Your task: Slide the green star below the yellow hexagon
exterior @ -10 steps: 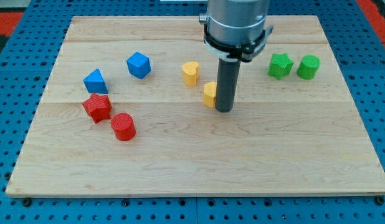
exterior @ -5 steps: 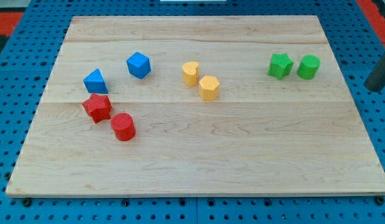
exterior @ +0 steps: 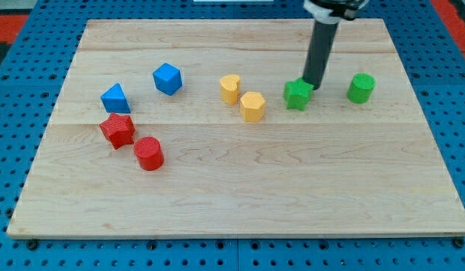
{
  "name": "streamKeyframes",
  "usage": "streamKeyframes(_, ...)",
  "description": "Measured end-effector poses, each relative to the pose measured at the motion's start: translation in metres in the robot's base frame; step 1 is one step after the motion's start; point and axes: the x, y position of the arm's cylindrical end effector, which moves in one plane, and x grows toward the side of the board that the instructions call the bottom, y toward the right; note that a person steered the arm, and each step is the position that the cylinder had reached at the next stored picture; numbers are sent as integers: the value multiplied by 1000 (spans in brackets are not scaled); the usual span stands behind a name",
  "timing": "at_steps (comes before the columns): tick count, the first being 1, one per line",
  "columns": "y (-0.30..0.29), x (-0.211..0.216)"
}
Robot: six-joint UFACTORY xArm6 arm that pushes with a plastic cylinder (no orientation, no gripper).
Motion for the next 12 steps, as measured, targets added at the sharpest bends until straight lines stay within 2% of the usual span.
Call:
streamKeyframes(1,-17,15)
streamKeyframes(2,0,7)
streamKeyframes(3,-7,-6)
streamKeyframes(4,-17,11)
streamKeyframes(6,-24,76)
streamKeyframes(8,-32,96)
streamKeyframes(12,-130,103)
